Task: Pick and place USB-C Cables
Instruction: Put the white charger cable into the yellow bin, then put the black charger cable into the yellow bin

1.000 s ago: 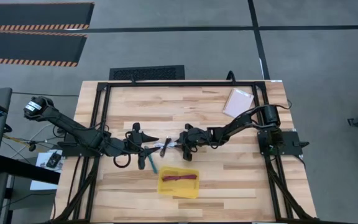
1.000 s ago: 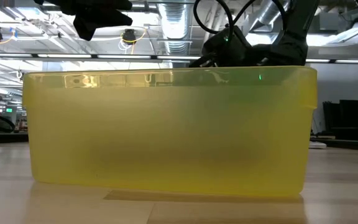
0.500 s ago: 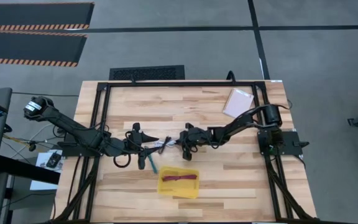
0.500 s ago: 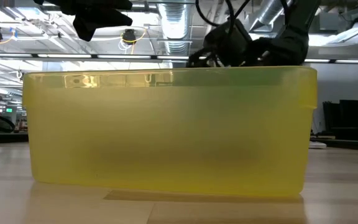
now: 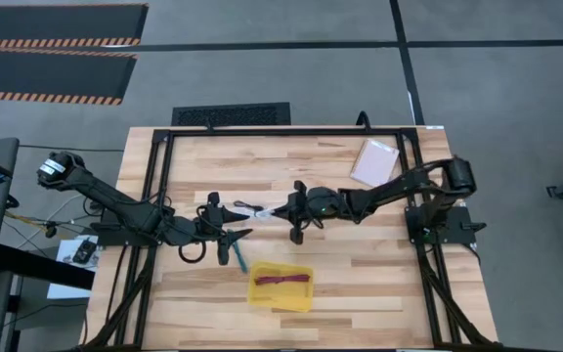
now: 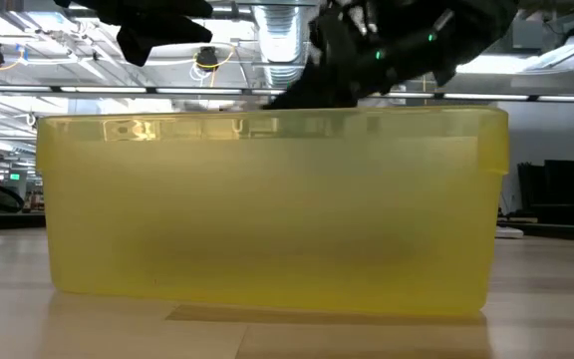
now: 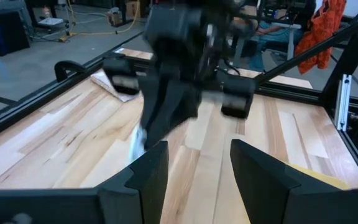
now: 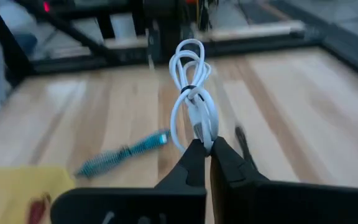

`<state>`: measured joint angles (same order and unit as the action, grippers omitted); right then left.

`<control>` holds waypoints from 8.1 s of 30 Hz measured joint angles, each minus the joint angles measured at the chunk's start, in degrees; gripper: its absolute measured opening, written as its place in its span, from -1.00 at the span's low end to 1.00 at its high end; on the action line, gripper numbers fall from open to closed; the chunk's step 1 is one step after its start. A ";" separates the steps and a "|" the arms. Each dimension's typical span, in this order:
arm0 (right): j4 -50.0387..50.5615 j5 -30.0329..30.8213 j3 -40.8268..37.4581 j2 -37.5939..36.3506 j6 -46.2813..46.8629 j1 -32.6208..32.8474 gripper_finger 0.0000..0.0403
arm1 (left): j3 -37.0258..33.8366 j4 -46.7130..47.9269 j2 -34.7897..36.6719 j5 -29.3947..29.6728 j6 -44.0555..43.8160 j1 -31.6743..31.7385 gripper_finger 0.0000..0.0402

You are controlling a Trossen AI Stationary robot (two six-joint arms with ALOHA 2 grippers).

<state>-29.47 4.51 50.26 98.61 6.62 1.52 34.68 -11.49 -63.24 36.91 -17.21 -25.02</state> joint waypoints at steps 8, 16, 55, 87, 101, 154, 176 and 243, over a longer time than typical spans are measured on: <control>0.30 3.30 0.00 -8.67 1.02 0.05 -0.97 | -0.04 -7.17 0.00 1.23 2.38 -0.02 -0.19; -7.57 13.69 0.00 -16.66 -8.80 1.93 -0.96 | -1.15 -23.59 0.00 2.82 12.41 0.01 -0.19; -37.51 10.41 0.02 -4.90 -22.69 12.41 -0.96 | -3.96 -73.55 -17.62 -24.49 23.23 10.51 -0.19; -34.19 10.64 0.02 -4.85 -20.01 11.45 -0.86 | -3.96 -71.64 -17.51 -23.06 23.04 10.47 -0.90; -25.80 15.08 0.00 -10.29 -20.16 12.29 -0.33 | -3.96 -71.17 -17.55 -22.47 22.32 10.51 -0.91; 27.64 20.94 0.00 -37.77 -1.71 16.57 -0.08 | 44.51 46.76 -31.92 -21.08 -11.94 0.02 -0.93; 33.05 20.77 0.00 -37.77 3.94 18.73 -0.09 | 44.44 44.44 -47.56 -27.15 -15.18 0.57 -0.86; 41.02 20.95 0.02 -36.36 5.97 17.63 -0.09 | 28.88 54.87 -22.60 -20.15 5.41 18.75 0.08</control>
<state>11.55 25.46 50.28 62.24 12.59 19.15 63.55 43.38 -85.84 16.75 -11.80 -6.26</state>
